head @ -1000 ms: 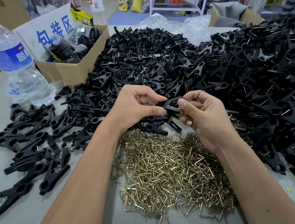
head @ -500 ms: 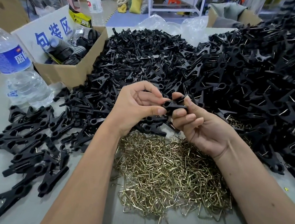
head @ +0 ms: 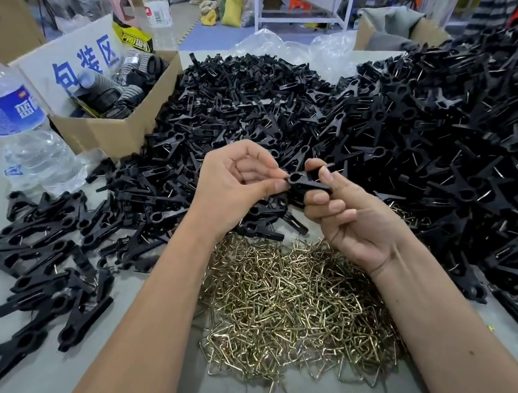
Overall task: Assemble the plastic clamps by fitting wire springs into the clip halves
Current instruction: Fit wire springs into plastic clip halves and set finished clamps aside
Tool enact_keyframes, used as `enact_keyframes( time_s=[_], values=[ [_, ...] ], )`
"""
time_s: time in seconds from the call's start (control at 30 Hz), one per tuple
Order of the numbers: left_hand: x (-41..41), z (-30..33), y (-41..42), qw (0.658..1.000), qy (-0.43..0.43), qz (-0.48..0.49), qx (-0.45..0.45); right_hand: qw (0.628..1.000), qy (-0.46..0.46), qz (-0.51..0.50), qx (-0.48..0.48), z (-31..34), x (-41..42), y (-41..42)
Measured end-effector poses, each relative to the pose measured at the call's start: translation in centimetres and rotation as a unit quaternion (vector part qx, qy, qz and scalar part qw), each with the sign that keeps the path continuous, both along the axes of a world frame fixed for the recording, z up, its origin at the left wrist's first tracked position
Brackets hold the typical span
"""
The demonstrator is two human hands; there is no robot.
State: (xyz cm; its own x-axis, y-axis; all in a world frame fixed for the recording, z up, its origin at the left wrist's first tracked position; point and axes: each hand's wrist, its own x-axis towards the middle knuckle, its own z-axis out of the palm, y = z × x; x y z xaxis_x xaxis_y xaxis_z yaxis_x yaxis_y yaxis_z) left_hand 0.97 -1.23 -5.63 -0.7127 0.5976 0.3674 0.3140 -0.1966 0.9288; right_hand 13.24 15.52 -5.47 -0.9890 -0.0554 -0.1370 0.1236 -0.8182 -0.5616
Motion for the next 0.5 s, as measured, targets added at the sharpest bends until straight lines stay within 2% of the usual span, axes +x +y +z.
enact_keyframes(
  time_s=[0.07, 0.1, 0.17, 0.23, 0.3, 0.33, 0.43, 0.5],
  values=[
    [0.1, 0.3, 0.2, 0.998, 0.04, 0.018, -0.039, 0.991, 0.015, -0.071, 0.115, 1.0, -0.4, 0.0],
    [0.0, 0.4, 0.2, 0.992, 0.083, 0.02, -0.09, 0.978, 0.018, -0.123, 0.166, 1.6, -0.7, 0.3],
    [0.0, 0.4, 0.0, 0.953, 0.217, 0.015, -0.212, 0.94, 0.02, -0.238, 0.244, 3.0, -1.5, 1.8],
    [0.0, 0.0, 0.1, 0.911, 0.298, 0.0, -0.286, 0.878, 0.009, -0.322, 0.355, 4.5, -2.3, 3.4],
    [0.1, -0.3, 0.4, 0.899, 0.309, -0.004, -0.311, 0.814, -0.021, -0.341, 0.47, 5.4, -3.2, 4.6],
    [0.1, -0.4, 0.6, 0.896, 0.314, -0.002, -0.314, 0.794, -0.037, -0.339, 0.503, 5.6, -3.6, 4.9],
    [-0.2, -0.7, 0.9, 0.9, 0.31, 0.005, -0.306, 0.752, -0.041, -0.319, 0.575, 5.3, -4.4, 4.4],
    [-0.5, -0.7, 0.9, 0.923, 0.283, 0.033, -0.257, 0.73, -0.009, -0.296, 0.615, 4.6, -4.6, 3.4]
  ],
)
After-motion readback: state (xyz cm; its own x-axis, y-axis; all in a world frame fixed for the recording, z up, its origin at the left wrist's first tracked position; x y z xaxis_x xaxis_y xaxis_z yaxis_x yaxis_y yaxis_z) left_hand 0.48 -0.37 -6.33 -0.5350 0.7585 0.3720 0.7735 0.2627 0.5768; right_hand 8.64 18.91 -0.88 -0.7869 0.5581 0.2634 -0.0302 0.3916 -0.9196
